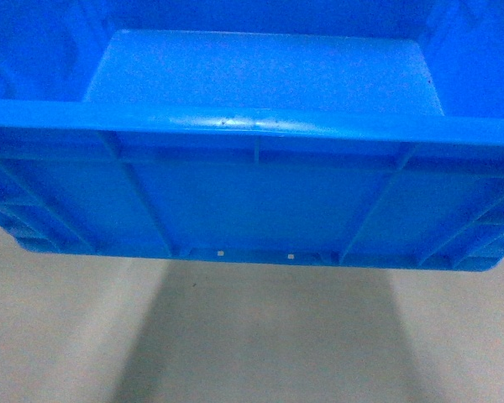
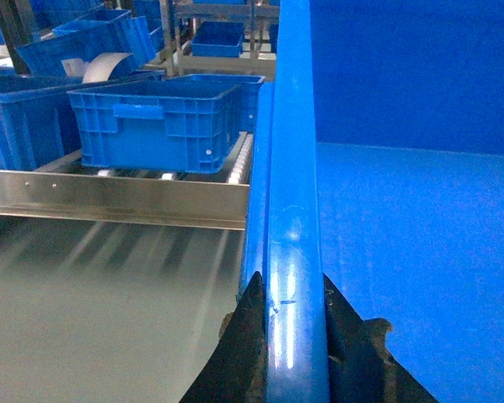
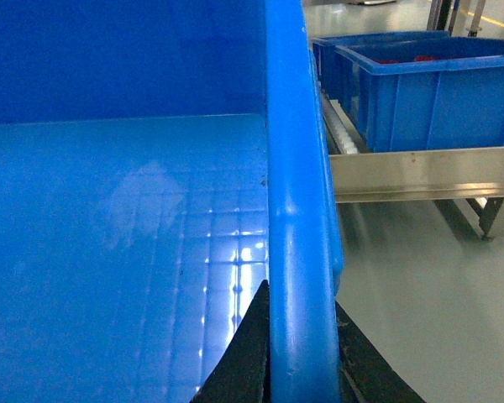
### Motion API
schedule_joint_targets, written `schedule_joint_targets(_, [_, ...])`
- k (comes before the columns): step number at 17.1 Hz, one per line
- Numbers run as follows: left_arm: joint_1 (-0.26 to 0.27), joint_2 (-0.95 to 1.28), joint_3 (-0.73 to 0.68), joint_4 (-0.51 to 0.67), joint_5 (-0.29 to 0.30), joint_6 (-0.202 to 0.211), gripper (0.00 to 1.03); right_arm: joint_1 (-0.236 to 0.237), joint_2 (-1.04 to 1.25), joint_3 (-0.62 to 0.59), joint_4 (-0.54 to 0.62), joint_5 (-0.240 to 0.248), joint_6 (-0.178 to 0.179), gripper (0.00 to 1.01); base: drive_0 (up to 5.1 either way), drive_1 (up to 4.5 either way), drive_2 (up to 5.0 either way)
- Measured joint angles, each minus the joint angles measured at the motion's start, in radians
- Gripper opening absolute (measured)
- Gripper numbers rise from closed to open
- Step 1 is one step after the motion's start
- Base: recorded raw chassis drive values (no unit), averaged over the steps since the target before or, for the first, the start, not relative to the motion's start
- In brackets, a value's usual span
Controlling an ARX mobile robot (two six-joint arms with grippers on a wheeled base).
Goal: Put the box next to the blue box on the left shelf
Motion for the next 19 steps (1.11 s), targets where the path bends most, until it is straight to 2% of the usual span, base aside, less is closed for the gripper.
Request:
schedule_joint_targets(17, [0.000, -0.002, 0.000, 0.001, 0.000, 0.000, 0.10, 0.000, -0.002, 0.000, 0.000, 0.000, 0.000, 0.08, -5.1, 2.40, 2.4])
schedule_joint_targets(19, [0.000, -0.002, 0.000, -0.002, 0.000, 0.000, 0.10, 0.000, -0.001, 0.000, -0.002, 0.001, 0.000, 0.08, 0.2, 4.30, -4.0])
